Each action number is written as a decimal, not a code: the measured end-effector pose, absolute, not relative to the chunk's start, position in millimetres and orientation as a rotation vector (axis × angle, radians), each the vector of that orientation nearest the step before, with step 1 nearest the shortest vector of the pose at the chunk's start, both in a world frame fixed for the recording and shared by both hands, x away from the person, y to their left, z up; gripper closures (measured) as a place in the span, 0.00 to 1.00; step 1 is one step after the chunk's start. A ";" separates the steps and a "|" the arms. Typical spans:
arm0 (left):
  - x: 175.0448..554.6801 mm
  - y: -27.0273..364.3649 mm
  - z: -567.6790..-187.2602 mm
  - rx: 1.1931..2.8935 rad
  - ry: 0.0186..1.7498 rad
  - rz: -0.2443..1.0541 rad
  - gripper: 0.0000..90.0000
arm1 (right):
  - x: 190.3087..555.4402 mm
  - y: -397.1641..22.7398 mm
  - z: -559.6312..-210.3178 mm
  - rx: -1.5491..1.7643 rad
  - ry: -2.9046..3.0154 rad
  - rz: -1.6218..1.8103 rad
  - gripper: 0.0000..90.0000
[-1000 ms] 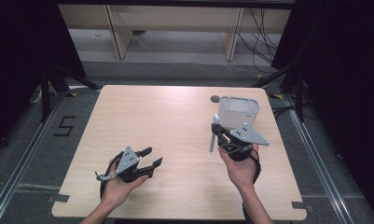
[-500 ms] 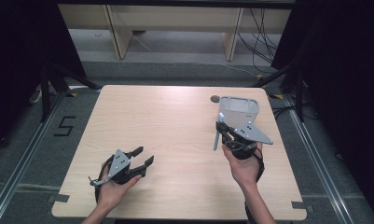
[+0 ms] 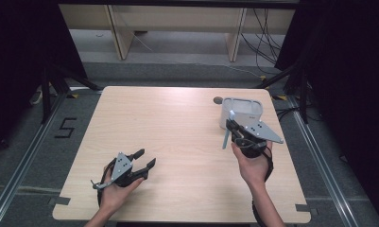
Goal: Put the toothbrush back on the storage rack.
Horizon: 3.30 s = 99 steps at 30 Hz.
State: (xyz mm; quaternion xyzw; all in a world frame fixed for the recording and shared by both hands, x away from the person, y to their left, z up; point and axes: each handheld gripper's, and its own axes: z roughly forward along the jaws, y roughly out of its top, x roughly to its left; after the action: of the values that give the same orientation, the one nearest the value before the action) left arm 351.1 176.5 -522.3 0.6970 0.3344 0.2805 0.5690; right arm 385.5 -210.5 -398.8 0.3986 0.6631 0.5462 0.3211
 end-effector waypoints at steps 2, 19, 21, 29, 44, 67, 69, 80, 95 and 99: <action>350.3 176.5 -522.6 1.644 0.794 0.658 0.45 | 386.4 -213.1 -398.2 1.058 1.740 1.424 0.94; 352.0 176.9 -523.4 1.607 0.808 0.639 0.44 | 399.3 -227.0 -392.9 1.055 1.701 1.397 0.94; 352.0 176.7 -523.6 1.601 0.812 0.641 0.44 | 399.9 -227.9 -391.6 1.074 1.696 1.391 0.94; 351.2 178.7 -522.8 1.606 0.829 0.633 0.44 | 404.2 -231.3 -389.3 1.088 1.690 1.378 0.94; 350.8 178.3 -522.8 1.607 0.832 0.642 0.44 | 413.5 -243.2 -384.6 1.102 1.658 1.356 0.94; 350.4 178.0 -522.8 1.606 0.829 0.651 0.44 | 428.7 -261.3 -376.9 1.132 1.599 1.322 0.94; 350.4 178.1 -522.8 1.607 0.830 0.652 0.45 | 428.8 -261.4 -376.0 1.150 1.595 1.325 0.94; 350.3 178.1 -522.8 1.605 0.832 0.653 0.44 | 435.2 -266.0 -370.7 1.137 1.573 1.317 0.94; 350.2 178.2 -522.8 1.604 0.833 0.655 0.45 | 442.6 -271.9 -364.9 1.140 1.551 1.308 0.94; 350.3 178.5 -522.9 1.601 0.834 0.653 0.45 | 443.8 -272.6 -364.3 1.159 1.538 1.303 0.94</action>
State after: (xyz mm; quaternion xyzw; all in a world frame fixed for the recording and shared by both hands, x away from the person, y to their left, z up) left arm 350.3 178.5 -522.9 0.6832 0.3559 0.2786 0.5735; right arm 443.8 -272.6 -364.3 0.4576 0.6070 0.5143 0.3970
